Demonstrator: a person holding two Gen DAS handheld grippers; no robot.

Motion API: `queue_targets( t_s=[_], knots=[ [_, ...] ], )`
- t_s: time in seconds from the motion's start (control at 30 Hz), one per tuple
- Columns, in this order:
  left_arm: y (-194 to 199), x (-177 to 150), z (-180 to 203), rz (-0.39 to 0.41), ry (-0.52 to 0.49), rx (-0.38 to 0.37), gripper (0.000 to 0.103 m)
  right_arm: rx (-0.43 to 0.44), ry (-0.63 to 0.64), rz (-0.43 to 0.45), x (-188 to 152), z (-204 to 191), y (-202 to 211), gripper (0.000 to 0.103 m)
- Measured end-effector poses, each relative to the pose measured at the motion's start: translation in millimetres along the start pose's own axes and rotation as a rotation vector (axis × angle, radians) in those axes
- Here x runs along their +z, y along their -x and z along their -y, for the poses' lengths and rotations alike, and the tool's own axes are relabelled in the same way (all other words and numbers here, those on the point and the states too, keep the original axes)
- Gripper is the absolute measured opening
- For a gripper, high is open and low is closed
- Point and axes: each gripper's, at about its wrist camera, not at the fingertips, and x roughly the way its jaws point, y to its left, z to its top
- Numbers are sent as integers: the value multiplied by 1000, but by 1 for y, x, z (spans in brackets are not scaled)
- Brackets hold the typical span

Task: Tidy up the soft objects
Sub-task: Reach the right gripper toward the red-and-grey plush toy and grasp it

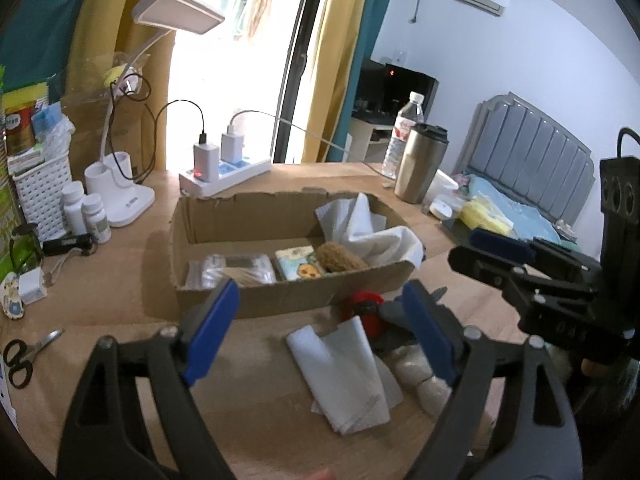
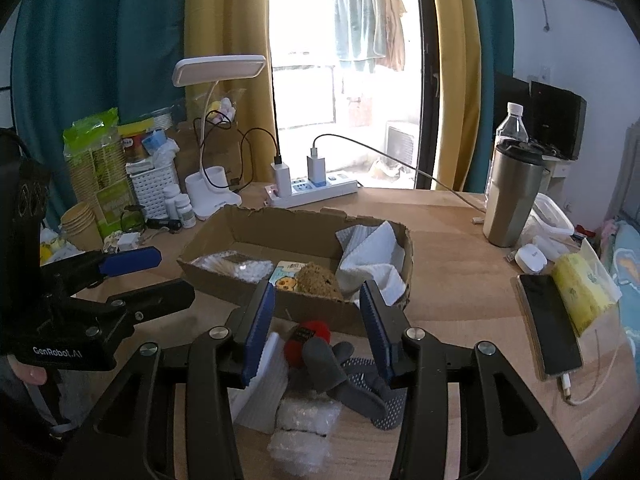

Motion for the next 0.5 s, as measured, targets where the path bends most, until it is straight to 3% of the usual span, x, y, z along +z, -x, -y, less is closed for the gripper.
queue_targets(
  t_s=[0.5],
  knots=[
    [5, -26, 2, -34, 12, -5, 85, 3, -8, -41, -30, -9, 4, 47]
  ],
)
